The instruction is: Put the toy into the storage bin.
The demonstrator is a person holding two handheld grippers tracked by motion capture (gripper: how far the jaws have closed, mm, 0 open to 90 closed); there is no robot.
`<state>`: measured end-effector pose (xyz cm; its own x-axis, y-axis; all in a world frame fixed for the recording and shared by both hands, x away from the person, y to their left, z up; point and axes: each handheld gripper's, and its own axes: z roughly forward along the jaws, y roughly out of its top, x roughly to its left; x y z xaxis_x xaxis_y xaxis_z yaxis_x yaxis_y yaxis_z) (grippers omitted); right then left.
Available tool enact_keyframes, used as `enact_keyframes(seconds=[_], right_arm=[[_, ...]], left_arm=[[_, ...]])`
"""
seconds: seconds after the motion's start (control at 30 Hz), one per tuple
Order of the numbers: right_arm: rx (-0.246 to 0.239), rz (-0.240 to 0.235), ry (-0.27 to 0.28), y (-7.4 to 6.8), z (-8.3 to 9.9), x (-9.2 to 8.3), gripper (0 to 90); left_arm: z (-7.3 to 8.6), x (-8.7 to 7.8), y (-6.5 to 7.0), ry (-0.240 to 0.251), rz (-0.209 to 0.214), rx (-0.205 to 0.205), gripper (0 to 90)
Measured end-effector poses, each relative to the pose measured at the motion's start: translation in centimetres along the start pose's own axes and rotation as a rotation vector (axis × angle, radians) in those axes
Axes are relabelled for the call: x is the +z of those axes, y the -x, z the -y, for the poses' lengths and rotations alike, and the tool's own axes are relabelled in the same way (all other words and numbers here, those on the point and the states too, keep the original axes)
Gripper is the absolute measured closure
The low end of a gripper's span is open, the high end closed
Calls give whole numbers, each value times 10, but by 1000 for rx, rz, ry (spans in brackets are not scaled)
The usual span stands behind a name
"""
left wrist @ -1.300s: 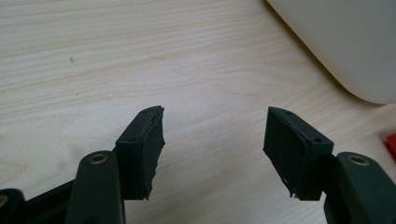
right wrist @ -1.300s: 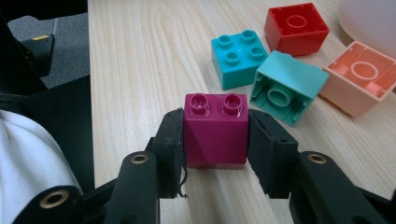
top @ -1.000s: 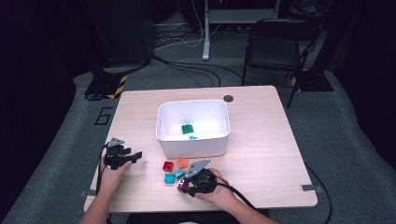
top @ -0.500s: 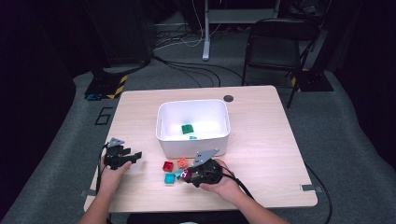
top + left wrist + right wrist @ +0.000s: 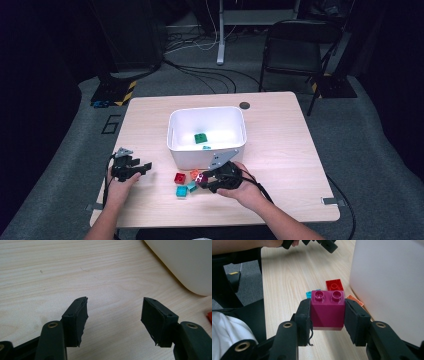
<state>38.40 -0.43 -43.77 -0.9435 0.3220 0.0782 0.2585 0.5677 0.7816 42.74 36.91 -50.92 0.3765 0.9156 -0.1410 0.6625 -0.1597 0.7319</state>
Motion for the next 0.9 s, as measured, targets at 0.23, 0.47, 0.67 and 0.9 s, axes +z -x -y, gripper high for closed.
enact_keyframes(seconds=[0.23,0.47,0.67,0.9], right_arm=[[8,-10,0,1,-11,-11,585],[11,-7,4,5,-26,-26,585],[6,3,20,11,-43,-40,585],[23,12,46,22,-62,-51,585]], left_arm=[[0,0,0,1,1,3,376],[0,0,0,4,1,5,376],[0,0,1,13,1,1,377],[0,0,0,12,1,-2,377]])
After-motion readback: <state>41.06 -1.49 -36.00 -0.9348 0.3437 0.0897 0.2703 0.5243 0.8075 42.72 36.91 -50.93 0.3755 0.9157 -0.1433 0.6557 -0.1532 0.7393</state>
